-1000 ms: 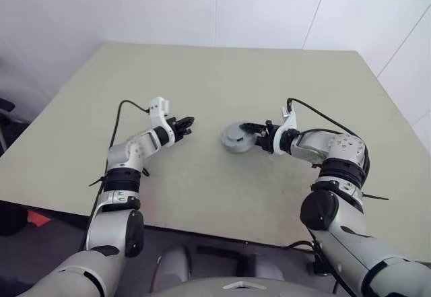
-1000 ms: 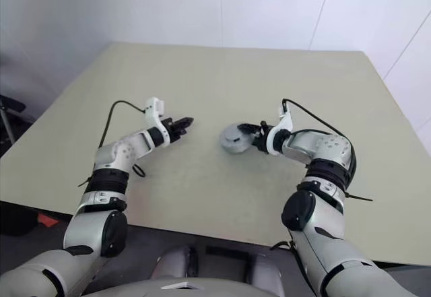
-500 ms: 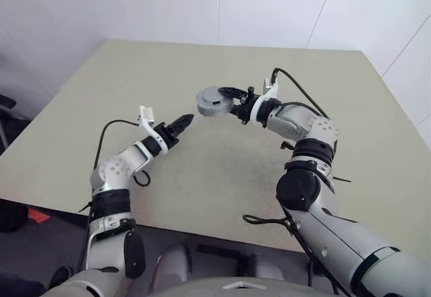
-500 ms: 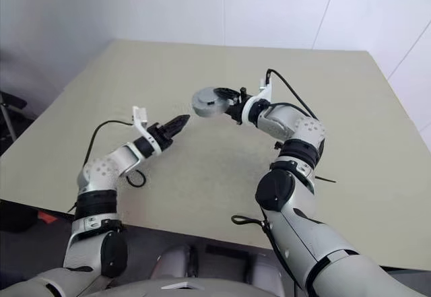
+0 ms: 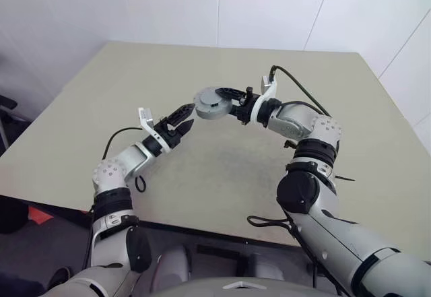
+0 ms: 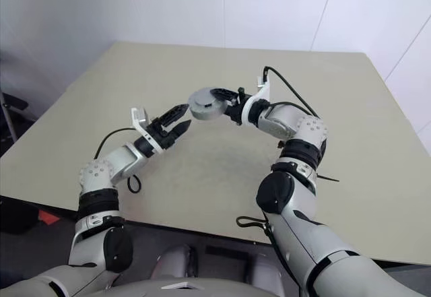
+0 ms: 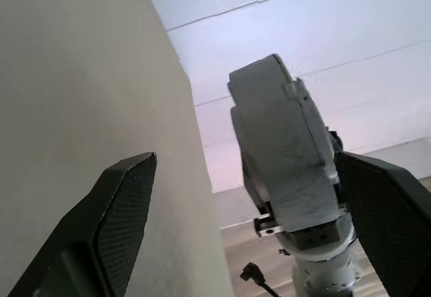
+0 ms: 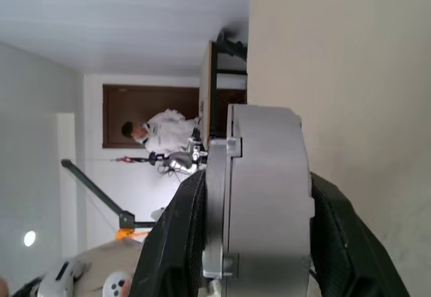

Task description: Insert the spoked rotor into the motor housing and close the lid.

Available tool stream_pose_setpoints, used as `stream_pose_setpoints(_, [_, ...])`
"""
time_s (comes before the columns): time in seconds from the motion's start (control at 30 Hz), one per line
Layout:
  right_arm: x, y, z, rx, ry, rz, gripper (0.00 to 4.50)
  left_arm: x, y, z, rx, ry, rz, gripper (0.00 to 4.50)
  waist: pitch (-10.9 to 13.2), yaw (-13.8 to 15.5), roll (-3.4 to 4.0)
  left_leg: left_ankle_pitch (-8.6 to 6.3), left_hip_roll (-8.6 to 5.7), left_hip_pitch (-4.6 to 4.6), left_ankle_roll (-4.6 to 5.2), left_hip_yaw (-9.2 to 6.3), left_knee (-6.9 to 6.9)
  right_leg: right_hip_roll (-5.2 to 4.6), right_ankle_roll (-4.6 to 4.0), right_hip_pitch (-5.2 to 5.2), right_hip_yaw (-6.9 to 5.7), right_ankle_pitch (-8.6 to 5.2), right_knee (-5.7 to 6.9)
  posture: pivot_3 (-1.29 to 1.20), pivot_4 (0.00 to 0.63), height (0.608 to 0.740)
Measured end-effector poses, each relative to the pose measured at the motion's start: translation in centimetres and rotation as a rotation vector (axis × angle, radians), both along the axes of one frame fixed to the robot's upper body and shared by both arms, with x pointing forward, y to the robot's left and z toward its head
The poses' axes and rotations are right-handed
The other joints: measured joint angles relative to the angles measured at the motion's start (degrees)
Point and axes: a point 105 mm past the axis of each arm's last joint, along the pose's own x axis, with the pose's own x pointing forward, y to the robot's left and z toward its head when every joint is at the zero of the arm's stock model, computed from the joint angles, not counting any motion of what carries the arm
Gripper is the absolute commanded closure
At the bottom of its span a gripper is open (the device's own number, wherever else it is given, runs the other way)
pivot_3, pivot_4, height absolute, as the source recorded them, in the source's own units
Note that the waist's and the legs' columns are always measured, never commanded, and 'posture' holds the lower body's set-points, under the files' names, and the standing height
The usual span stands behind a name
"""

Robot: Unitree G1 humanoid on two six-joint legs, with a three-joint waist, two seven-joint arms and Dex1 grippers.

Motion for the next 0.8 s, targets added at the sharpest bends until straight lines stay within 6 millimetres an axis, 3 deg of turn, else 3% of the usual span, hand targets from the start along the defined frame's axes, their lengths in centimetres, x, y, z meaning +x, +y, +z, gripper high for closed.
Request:
stream_pose_setpoints(0.23, [-0.7, 0.3, -0.9, -0.022, 0.004, 0.028, 2.39, 0.2, -0.9, -0.1, -0.061, 0.043, -0.048, 0.02, 0.00, 0.08, 0.00, 0.00, -0.01, -0.02, 0.01, -0.05, 0.00, 0.03, 0.02, 0.00, 0.00, 0.01, -0.01, 0.00, 0.000, 0.740])
stream_pose_setpoints(0.4, [-0.7, 0.2, -0.9, -0.035, 0.000, 0.028, 2.39, 0.9, -1.1, 0.0, -0.011, 0.036, -0.034, 0.02, 0.00, 0.11, 0.00, 0.00, -0.01, -0.02, 0.00, -0.06, 0.01, 0.02, 0.07, 0.01, 0.01, 0.04, 0.00, 0.00, 0.000, 0.740])
stream_pose_setpoints(0.5, [-0.7, 0.2, -0.9, -0.040, 0.000, 0.028, 2.39, 0.9, -1.6, -0.1, 0.006, 0.028, -0.044, 0.59, 0.00, 0.12, 0.00, 0.01, -0.01, -0.02, 0.00, -0.06, 0.02, 0.02, 0.07, 0.01, 0.00, 0.04, 0.00, 0.00, 0.000, 0.740])
stream_pose_setpoints(0.67, [-0.7, 0.3, -0.3, -0.029, -0.022, 0.028, 2.39, 1.0, -1.6, -0.2, 0.010, 0.029, -0.031, 2.09, 0.00, 0.08, 0.00, 0.01, -0.01, -0.01, 0.00, -0.07, 0.02, 0.02, 0.08, 0.01, 0.00, 0.05, 0.02, 0.00, 0.000, 0.740])
stream_pose_setpoints(0.8, [-0.7, 0.3, -0.3, -0.038, -0.024, 0.030, 2.39, 1.0, -1.5, -0.3, -0.001, 0.032, -0.029, 2.13, 0.00, 0.12, 0.00, 0.01, -0.01, -0.02, 0.00, -0.07, 0.08, 0.02, 0.08, 0.01, 0.01, 0.05, 0.06, 0.00, 0.000, 0.740])
